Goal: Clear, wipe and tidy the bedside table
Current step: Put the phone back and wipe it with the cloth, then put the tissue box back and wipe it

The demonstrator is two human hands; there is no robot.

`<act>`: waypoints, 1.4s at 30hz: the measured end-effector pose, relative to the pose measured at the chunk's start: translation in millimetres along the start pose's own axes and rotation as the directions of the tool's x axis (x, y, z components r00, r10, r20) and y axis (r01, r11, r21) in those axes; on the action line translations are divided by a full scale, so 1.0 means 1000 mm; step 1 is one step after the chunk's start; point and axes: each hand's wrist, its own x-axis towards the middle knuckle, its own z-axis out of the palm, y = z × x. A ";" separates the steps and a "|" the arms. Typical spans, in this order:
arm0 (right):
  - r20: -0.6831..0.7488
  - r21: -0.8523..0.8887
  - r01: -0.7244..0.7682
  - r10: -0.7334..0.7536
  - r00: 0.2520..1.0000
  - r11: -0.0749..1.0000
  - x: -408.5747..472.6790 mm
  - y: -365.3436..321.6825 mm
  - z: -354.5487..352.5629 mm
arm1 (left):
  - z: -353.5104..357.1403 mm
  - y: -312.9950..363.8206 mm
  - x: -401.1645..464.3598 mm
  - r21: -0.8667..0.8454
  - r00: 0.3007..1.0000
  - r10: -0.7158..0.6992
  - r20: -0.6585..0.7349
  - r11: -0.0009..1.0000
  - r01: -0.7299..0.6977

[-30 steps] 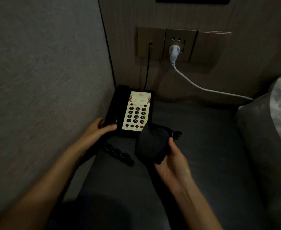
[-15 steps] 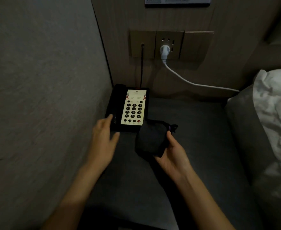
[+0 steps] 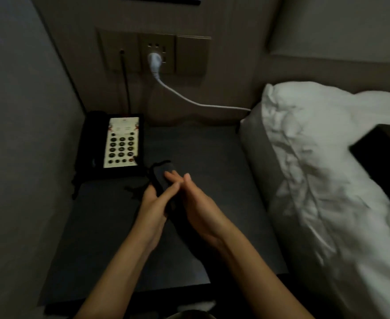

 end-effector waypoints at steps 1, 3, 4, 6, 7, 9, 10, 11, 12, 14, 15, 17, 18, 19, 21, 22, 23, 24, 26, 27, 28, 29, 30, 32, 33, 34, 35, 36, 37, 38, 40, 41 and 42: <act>-0.024 -0.102 0.020 -0.022 0.999 0.995 -0.005 -0.002 -0.007 | 0.005 -0.003 0.001 -0.046 0.999 -0.036 -0.029 0.998 0.034; -0.060 -0.285 0.055 -0.075 0.995 0.957 -0.013 -0.010 -0.021 | 0.013 -0.009 0.001 -0.122 0.992 -0.111 -0.058 0.987 0.104; -0.079 -0.365 0.070 -0.106 0.991 0.928 -0.019 -0.018 -0.028 | 0.018 -0.012 0.001 -0.167 0.988 -0.149 -0.037 0.976 0.141; -0.132 -0.552 0.097 -0.201 0.971 0.829 -0.034 -0.037 -0.042 | 0.029 -0.017 -0.001 -0.252 0.975 -0.218 0.035 0.942 0.220; -0.169 -0.661 0.088 -0.262 0.950 0.746 -0.042 -0.049 -0.051 | 0.034 -0.020 -0.002 -0.289 0.965 -0.249 0.076 0.921 0.261; -0.264 -0.832 0.007 -0.407 0.874 0.554 -0.059 -0.079 -0.072 | 0.045 -0.024 -0.004 -0.339 0.940 -0.299 0.166 0.877 0.339; -0.319 -0.878 -0.058 -0.489 0.812 0.475 -0.070 -0.096 -0.084 | 0.050 -0.026 -0.006 -0.349 0.925 -0.317 0.208 0.860 0.373; -0.359 -0.908 -0.135 -0.572 0.738 0.396 -0.082 -0.112 -0.095 | 0.054 -0.029 -0.007 -0.352 0.912 -0.333 0.240 0.846 0.401; -0.376 -0.925 -0.226 -0.648 0.663 0.305 -0.095 -0.129 -0.107 | 0.057 -0.031 -0.008 -0.351 0.900 -0.347 0.265 0.834 0.425; -0.395 -0.885 -0.445 -0.734 0.553 0.141 -0.116 -0.160 -0.131 | 0.062 -0.037 -0.011 -0.339 0.879 -0.368 0.304 0.821 0.460; -0.435 -0.829 -0.550 -0.735 0.519 0.103 -0.124 -0.172 -0.141 | 0.065 -0.040 -0.012 -0.330 0.871 -0.373 0.321 0.817 0.472; -0.578 -0.708 -0.698 -0.658 0.482 0.111 -0.133 -0.191 -0.155 | 0.070 -0.044 -0.013 -0.312 0.857 -0.374 0.355 0.817 0.485; -0.651 -0.660 -0.739 -0.596 0.471 0.137 -0.135 -0.197 -0.160 | 0.072 -0.046 -0.014 -0.304 0.850 -0.371 0.373 0.817 0.490; -0.707 -0.622 -0.766 -0.536 0.461 0.162 -0.135 -0.202 -0.164 | 0.073 -0.047 -0.014 -0.298 0.845 -0.367 0.389 0.818 0.492; -0.775 -0.565 -0.808 -0.444 0.449 0.168 -0.133 -0.208 -0.170 | 0.072 -0.049 -0.014 -0.288 0.838 -0.361 0.410 0.820 0.494; -0.796 -0.544 -0.824 -0.409 0.446 0.160 -0.131 -0.211 -0.173 | 0.071 -0.050 -0.014 -0.282 0.834 -0.359 0.419 0.821 0.496; -0.813 -0.527 -0.836 -0.379 0.442 0.156 -0.130 -0.215 -0.174 | 0.070 -0.050 -0.014 -0.278 0.830 -0.357 0.428 0.822 0.497; -0.830 -0.509 -0.846 -0.351 0.433 0.158 -0.129 -0.219 -0.175 | 0.068 -0.050 -0.014 -0.276 0.827 -0.355 0.437 0.822 0.498; -0.861 -0.467 -0.869 -0.308 0.405 0.164 -0.129 -0.225 -0.177 | 0.065 -0.050 -0.015 -0.278 0.824 -0.350 0.446 0.821 0.499; -0.873 -0.449 -0.879 -0.288 0.393 0.161 -0.130 -0.227 -0.178 | 0.064 -0.049 -0.014 -0.282 0.824 -0.345 0.449 0.820 0.498; -0.880 -0.441 -0.884 -0.269 0.391 0.157 -0.131 -0.227 -0.178 | 0.063 -0.048 -0.014 -0.287 0.824 -0.341 0.453 0.819 0.497; -0.881 -0.444 -0.883 -0.257 0.397 0.156 -0.130 -0.226 -0.178 | 0.061 -0.047 -0.013 -0.289 0.823 -0.337 0.457 0.819 0.496; -0.878 -0.451 -0.878 -0.252 0.406 0.157 -0.130 -0.225 -0.178 | 0.060 -0.045 -0.013 -0.289 0.823 -0.332 0.461 0.821 0.493; -0.874 -0.466 -0.868 -0.246 0.420 0.171 -0.130 -0.224 -0.178 | 0.059 -0.042 -0.012 -0.288 0.826 -0.321 0.464 0.826 0.484; -0.872 -0.471 -0.862 -0.245 0.424 0.186 -0.131 -0.224 -0.178 | 0.058 -0.041 -0.012 -0.293 0.828 -0.318 0.461 0.827 0.480; -0.869 -0.479 -0.855 -0.247 0.429 0.200 -0.132 -0.225 -0.178 | 0.057 -0.039 -0.011 -0.296 0.831 -0.316 0.458 0.827 0.478; -0.863 -0.490 -0.845 -0.255 0.436 0.214 -0.133 -0.226 -0.177 | 0.057 -0.038 -0.010 -0.298 0.833 -0.315 0.455 0.828 0.475; -0.852 -0.509 -0.829 -0.269 0.449 0.230 -0.133 -0.227 -0.176 | 0.057 -0.036 -0.010 -0.299 0.835 -0.313 0.452 0.829 0.473; -0.836 -0.536 -0.807 -0.288 0.466 0.247 -0.133 -0.227 -0.173 | 0.056 -0.034 -0.010 -0.299 0.837 -0.312 0.449 0.830 0.470; -0.816 -0.567 -0.780 -0.311 0.487 0.264 -0.131 -0.227 -0.169 | 0.056 -0.033 -0.010 -0.298 0.838 -0.313 0.447 0.831 0.470; -0.762 -0.640 -0.712 -0.360 0.539 0.289 -0.124 -0.226 -0.157 | 0.053 -0.031 -0.010 -0.297 0.839 -0.318 0.442 0.830 0.471; -0.727 -0.681 -0.672 -0.385 0.568 0.293 -0.120 -0.225 -0.149 | 0.050 -0.030 -0.009 -0.293 0.839 -0.320 0.440 0.832 0.471; -0.687 -0.722 -0.629 -0.410 0.600 0.289 -0.114 -0.223 -0.141 | 0.048 -0.029 -0.008 -0.289 0.841 -0.319 0.437 0.836 0.467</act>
